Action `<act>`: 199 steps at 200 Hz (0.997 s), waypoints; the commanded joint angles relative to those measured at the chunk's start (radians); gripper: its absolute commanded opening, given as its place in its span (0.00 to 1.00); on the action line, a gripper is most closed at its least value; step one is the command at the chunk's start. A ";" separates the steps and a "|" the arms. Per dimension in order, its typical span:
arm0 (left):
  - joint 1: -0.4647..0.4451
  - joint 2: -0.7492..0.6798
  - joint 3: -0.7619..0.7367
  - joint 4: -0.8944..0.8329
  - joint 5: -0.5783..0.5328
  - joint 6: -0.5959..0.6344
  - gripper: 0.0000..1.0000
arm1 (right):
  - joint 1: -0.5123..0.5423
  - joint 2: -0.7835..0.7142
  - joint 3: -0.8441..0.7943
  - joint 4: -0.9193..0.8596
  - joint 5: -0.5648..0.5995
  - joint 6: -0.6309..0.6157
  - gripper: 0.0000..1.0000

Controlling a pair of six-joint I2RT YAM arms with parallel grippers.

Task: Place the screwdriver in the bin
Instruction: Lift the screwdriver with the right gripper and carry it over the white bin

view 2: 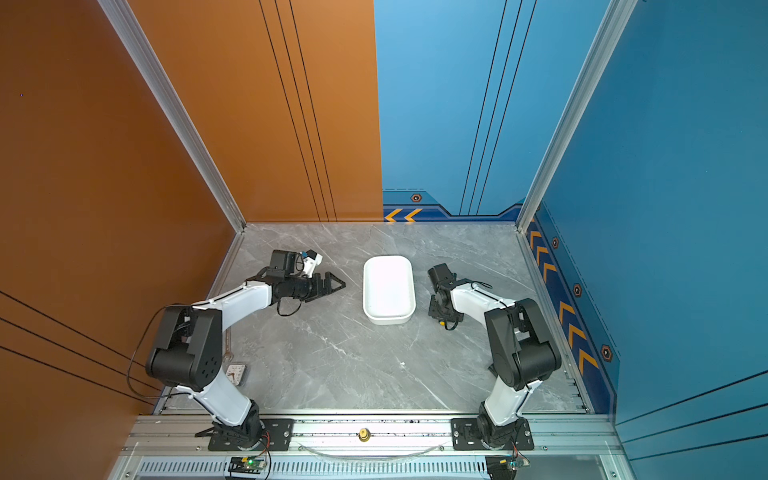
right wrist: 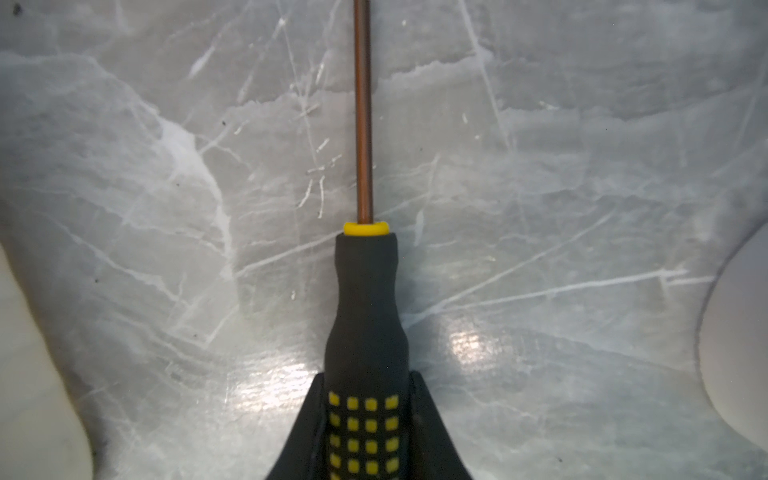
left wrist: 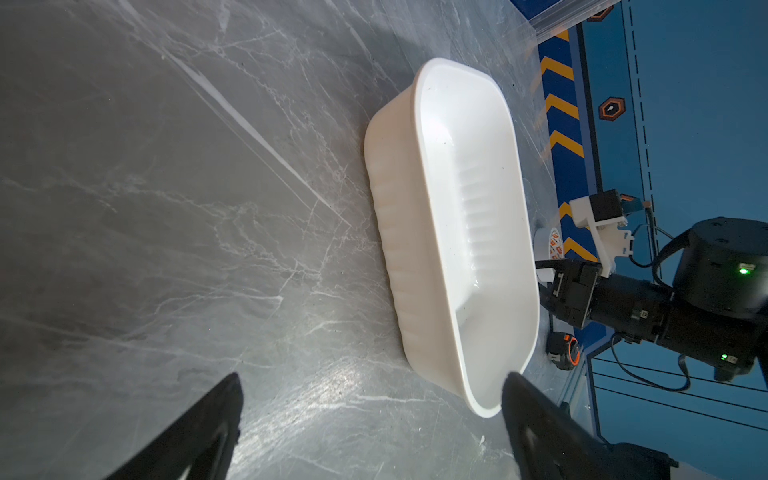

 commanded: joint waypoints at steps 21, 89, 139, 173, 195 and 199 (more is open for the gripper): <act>-0.004 -0.008 0.026 -0.010 0.036 0.001 0.98 | 0.015 -0.171 0.076 -0.090 0.009 -0.057 0.00; 0.002 -0.014 0.028 -0.004 0.026 -0.025 0.98 | 0.142 -0.282 0.238 -0.129 -0.138 -0.094 0.00; 0.005 -0.019 0.011 0.026 0.037 -0.043 0.98 | 0.221 -0.172 0.300 -0.099 -0.153 -0.066 0.00; 0.008 -0.017 0.001 0.040 0.036 -0.047 0.98 | 0.244 -0.062 0.335 -0.092 -0.227 -0.032 0.00; 0.008 -0.020 -0.003 0.046 0.042 -0.038 0.98 | 0.257 0.002 0.366 -0.090 -0.228 -0.033 0.00; 0.007 -0.022 -0.006 0.047 0.042 -0.037 0.98 | 0.258 0.013 0.371 -0.090 -0.225 -0.033 0.00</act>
